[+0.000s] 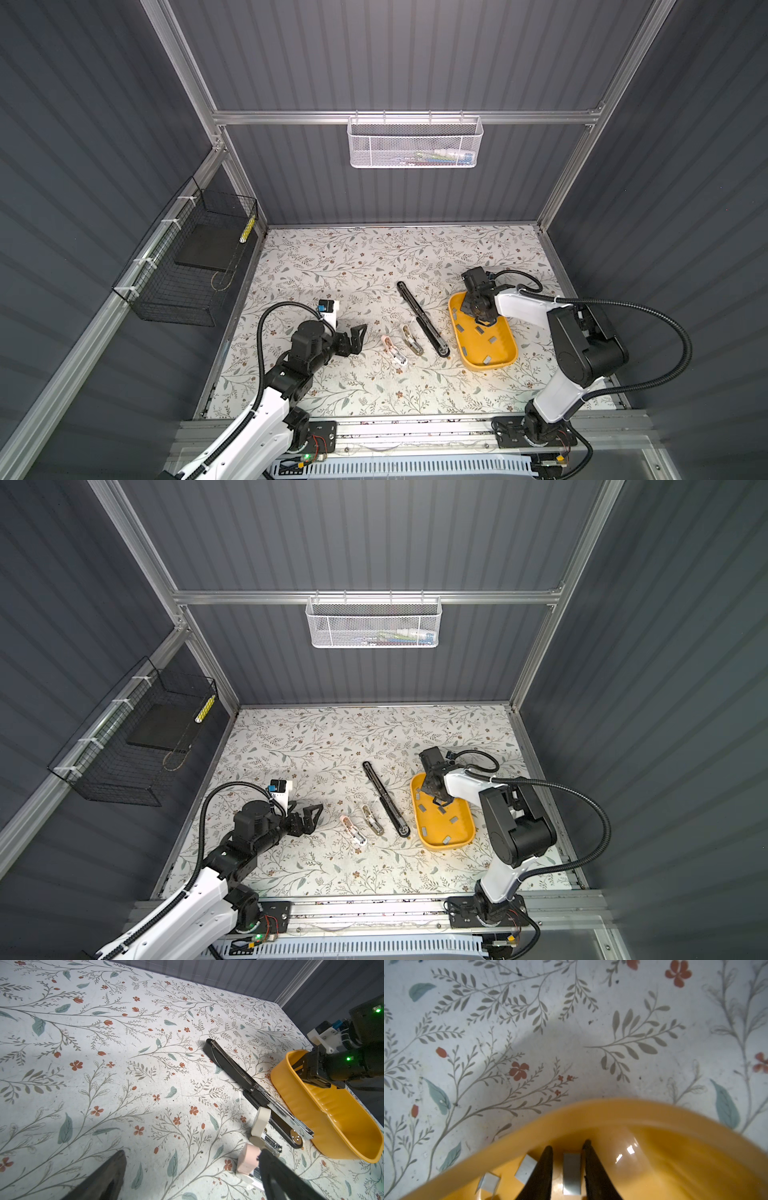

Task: Load the staples into the stapler
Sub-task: 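Lower the right gripper into the yellow tray toward a staple strip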

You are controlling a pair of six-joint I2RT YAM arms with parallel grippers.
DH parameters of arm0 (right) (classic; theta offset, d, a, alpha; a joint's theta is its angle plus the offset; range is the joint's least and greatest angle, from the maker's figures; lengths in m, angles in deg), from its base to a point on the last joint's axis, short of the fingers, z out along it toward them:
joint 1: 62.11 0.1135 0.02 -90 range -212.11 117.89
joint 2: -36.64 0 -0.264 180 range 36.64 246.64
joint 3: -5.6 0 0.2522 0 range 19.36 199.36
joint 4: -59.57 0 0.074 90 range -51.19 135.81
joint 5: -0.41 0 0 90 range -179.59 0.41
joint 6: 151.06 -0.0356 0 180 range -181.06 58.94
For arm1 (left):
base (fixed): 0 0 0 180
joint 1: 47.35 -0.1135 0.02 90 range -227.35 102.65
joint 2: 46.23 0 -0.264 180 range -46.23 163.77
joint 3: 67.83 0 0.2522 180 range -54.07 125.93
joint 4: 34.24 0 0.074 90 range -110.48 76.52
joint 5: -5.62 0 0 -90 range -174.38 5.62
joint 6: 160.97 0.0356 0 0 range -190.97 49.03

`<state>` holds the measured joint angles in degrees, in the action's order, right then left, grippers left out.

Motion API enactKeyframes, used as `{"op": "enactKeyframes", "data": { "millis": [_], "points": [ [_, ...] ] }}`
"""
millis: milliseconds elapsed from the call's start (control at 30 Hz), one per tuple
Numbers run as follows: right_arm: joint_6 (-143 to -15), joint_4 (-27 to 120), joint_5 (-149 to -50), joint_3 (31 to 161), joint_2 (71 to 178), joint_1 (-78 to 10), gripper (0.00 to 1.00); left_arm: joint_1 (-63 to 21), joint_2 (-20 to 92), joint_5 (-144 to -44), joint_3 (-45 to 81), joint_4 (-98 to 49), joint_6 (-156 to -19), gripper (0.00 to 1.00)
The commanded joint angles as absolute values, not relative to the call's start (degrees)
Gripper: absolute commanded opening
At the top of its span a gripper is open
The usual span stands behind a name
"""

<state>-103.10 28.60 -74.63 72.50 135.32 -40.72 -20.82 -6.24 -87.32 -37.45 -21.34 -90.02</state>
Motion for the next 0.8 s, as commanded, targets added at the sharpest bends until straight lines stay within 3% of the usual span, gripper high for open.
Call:
{"op": "enactKeyframes", "data": {
  "millis": [0,400,600,767],
  "points": [
    [-102.19,26.65,-76.19,73.22,138.75,-40.56,0.27,-20.8,-6.76,-86.76,-37.21,-20.48,-90.04,1.0],
    [-102.64,27.26,-75.6,72.16,137.81,-40.53,0.2,-20.8,-6.68,-86.67,-37.2,-20.48,-90.04,1.0],
    [-103.07,27.56,-75.53,71.29,136.83,-40.46,0.3,-20.8,-7.12,-86.66,-37.39,-20.5,-90.06,1.0],
    [-104.37,28.52,-75.81,68.99,133.87,-40.33,0.32,-20.85,-6.68,-86.67,-37.26,-20.55,-90.04,1.0]
  ]
}}
